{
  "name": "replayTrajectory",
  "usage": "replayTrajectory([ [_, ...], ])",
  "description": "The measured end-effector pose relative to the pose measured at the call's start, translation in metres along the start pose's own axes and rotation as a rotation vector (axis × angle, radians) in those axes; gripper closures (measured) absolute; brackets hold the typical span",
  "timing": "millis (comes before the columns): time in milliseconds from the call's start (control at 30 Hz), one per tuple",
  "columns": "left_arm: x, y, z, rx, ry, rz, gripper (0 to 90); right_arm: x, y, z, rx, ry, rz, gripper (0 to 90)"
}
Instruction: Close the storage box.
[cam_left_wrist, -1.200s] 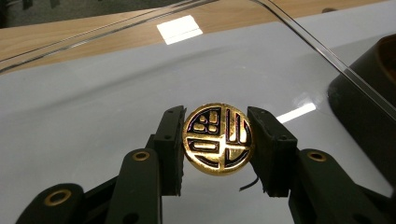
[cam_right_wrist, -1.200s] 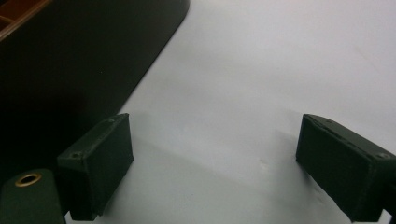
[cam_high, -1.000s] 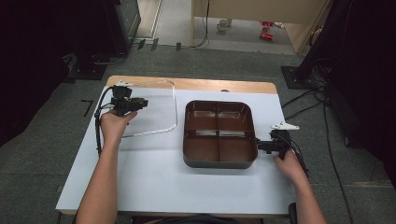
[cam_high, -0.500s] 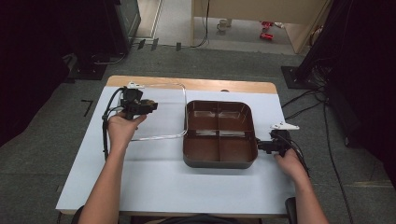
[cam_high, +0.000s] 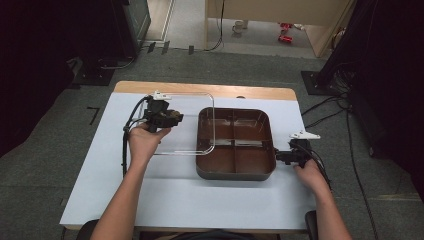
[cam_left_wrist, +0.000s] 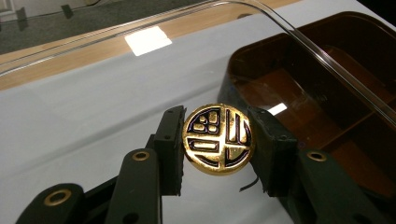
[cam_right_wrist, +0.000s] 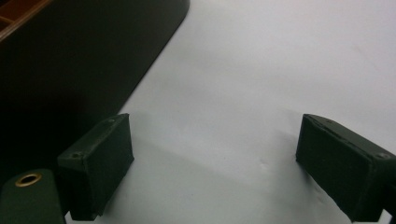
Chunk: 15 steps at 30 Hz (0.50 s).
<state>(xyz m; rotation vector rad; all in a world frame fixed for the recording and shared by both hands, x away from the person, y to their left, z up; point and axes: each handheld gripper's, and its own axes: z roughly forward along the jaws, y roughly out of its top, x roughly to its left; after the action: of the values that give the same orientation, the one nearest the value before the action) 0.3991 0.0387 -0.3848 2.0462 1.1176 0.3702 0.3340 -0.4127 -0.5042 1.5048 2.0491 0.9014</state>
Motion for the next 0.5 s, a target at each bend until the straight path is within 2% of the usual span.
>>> replayTrajectory([
  [200, -0.019, -0.002, 0.016, 0.022, -0.021, 0.024, 59.5, 0.0, 0.0, 0.0, 0.0, 0.0, 0.0, 10.5],
  [367, -0.035, 0.002, 0.027, 0.036, -0.031, 0.042, 59.5, 0.0, 0.0, 0.0, 0.0, 0.0, 0.001, 10.5],
  [400, -0.035, 0.002, 0.027, 0.036, -0.031, 0.042, 59.5, 0.0, 0.0, 0.0, 0.0, 0.001, 0.001, 10.5],
  [500, -0.046, 0.005, 0.03, 0.033, -0.063, 0.024, 59.5, 0.0, 0.0, 0.0, 0.002, 0.0, 0.001, 10.5],
])
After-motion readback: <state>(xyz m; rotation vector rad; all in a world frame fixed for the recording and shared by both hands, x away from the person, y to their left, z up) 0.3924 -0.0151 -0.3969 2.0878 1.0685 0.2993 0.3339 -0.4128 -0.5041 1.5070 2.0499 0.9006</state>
